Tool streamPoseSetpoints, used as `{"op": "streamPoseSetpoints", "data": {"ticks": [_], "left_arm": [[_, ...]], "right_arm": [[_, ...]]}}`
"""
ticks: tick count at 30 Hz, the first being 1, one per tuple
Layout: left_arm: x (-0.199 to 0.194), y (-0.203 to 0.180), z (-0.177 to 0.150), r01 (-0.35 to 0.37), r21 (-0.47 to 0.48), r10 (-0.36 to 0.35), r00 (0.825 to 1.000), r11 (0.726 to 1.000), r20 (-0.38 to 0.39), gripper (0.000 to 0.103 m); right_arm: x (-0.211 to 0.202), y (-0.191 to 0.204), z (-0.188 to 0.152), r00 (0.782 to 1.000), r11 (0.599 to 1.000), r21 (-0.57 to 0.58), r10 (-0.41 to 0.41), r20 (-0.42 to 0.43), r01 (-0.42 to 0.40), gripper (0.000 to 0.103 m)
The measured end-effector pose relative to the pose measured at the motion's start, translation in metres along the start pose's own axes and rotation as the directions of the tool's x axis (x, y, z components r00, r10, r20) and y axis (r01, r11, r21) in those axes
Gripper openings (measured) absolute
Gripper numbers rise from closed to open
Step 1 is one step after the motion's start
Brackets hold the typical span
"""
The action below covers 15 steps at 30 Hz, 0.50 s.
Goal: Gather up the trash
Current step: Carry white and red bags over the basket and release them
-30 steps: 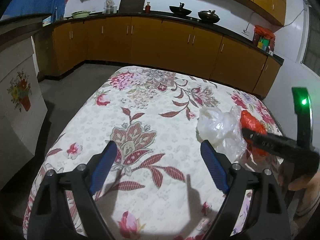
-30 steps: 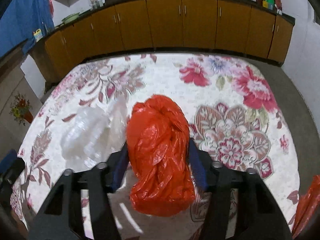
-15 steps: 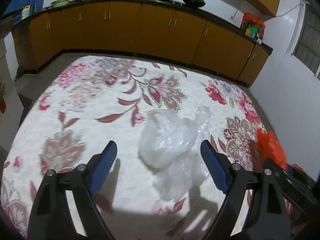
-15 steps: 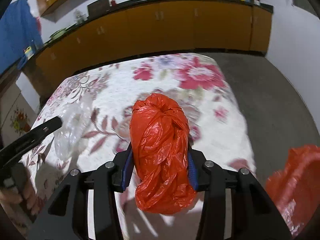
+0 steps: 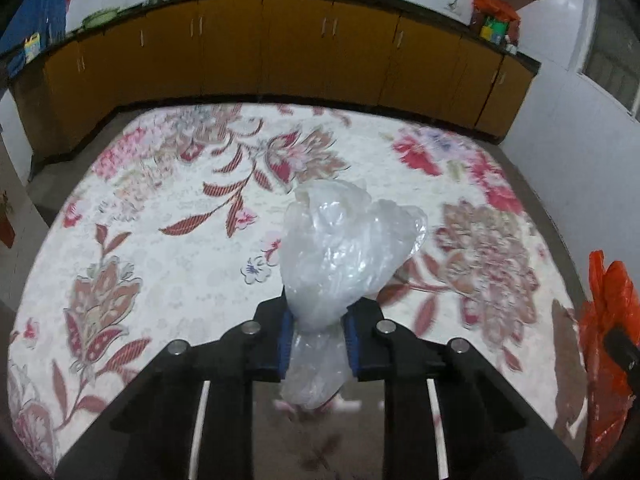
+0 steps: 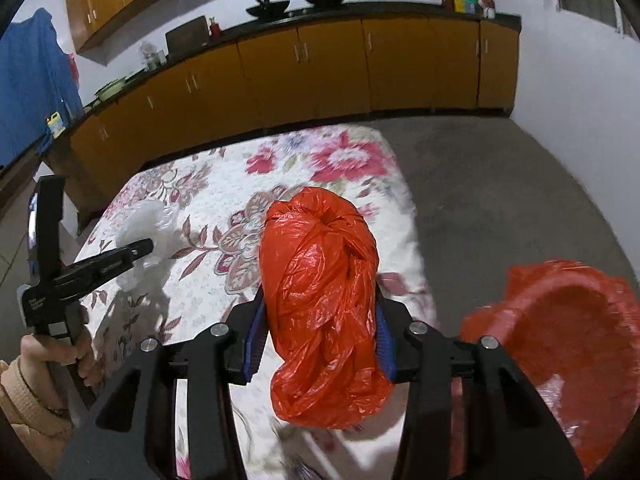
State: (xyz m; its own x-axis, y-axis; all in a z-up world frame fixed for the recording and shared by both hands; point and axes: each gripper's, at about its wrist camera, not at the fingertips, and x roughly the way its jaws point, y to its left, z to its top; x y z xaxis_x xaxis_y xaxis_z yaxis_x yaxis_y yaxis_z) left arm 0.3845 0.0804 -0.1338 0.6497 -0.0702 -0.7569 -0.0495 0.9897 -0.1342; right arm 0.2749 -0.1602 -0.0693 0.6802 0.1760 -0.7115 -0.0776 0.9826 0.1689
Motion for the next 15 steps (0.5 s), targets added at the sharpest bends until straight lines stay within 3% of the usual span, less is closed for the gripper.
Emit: {"op": "streamPoseSetpoints", "data": {"ticks": [9,15], "left_arm": [[-0.083,-0.061,-0.012,0.083,0.114,-0.094,0.992,0.990,0.090,0.021],[-0.137,-0.115,-0.023,0.161,0.205,-0.190,0.973,0.965,0.129,0.021]], "right_arm": [[-0.083,-0.033,-0.009,0.990,0.996,0.029,-0.092,0.110,0.089,0.046],[-0.133,-0.054,-0.019,0.970,0.984,0.048,-0.177,0.170,0.171,0.046]]}}
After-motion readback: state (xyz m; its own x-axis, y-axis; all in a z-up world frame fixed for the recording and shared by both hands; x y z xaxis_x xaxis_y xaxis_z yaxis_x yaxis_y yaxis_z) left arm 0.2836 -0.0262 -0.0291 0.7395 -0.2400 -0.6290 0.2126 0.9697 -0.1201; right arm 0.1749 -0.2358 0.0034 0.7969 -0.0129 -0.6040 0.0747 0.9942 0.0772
